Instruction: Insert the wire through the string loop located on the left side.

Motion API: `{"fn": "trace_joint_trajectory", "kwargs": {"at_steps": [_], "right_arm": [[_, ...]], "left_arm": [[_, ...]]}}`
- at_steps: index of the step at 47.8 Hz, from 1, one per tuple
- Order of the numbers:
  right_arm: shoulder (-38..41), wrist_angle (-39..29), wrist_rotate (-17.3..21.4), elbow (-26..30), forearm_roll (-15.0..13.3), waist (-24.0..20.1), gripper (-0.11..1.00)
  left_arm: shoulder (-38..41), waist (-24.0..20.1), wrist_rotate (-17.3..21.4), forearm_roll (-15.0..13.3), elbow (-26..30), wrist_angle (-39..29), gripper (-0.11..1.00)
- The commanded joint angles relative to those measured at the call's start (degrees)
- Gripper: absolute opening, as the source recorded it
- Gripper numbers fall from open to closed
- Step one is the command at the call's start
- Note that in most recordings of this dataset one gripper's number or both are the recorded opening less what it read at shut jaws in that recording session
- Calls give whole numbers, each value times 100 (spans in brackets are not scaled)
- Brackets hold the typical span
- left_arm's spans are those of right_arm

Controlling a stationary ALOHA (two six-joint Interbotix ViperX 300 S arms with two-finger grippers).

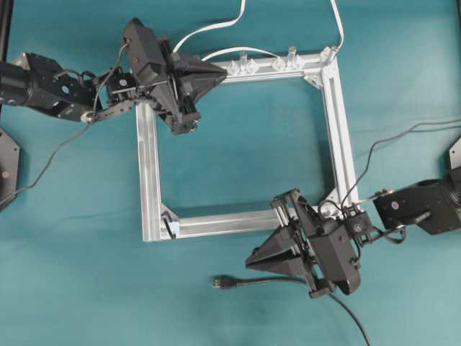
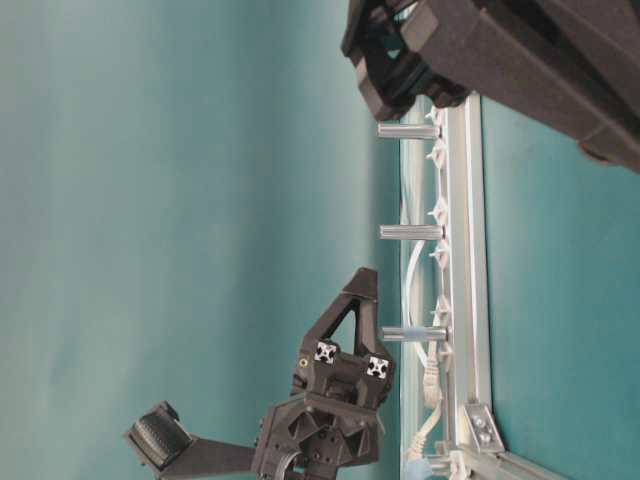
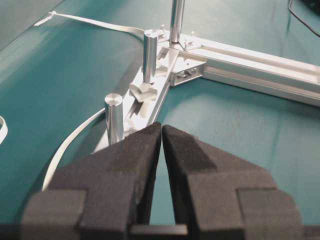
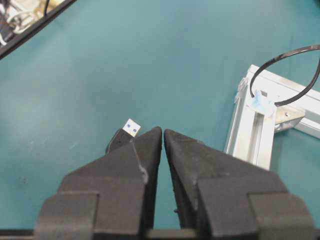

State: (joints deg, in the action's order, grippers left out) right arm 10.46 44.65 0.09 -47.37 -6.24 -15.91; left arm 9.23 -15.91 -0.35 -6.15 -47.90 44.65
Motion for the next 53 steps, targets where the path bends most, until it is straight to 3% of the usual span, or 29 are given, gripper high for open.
{"fn": "trace_joint_trajectory", "kwargs": {"at_steps": [1, 3, 6, 8, 17, 35, 39, 47, 50, 53], "right_arm": [[-193, 44, 18, 62, 9, 0, 20], [-193, 18, 44, 62, 9, 0, 19], [-193, -18, 123, 62, 9, 0, 5], [-185, -44, 193, 62, 9, 0, 1], [-193, -53, 492, 62, 9, -9, 0], [-211, -62, 554, 149, 9, -88, 0], [-211, -79, 554, 176, 9, -123, 0], [-211, -167, 563, 193, 79, -132, 1], [-211, -193, 563, 193, 193, -132, 4], [-220, -193, 563, 193, 352, -158, 19]], "left_arm": [[-396, 44, 44, 237, 70, -281, 15], [-492, 44, 70, 246, 70, -510, 13], [-677, 44, 88, 272, 62, -879, 1], [-782, 44, 97, 281, 62, -1107, 0], [-1151, 114, 149, 299, -62, -1617, 0], [-1529, 272, 88, 281, -105, -1828, 1], [-1652, 290, 97, 290, -105, -2013, 18], [-1934, 334, 123, 281, -114, -2514, 67], [-2039, 360, 123, 290, -132, -2672, 68], [-2127, 387, 132, 290, -167, -2786, 66]]}}
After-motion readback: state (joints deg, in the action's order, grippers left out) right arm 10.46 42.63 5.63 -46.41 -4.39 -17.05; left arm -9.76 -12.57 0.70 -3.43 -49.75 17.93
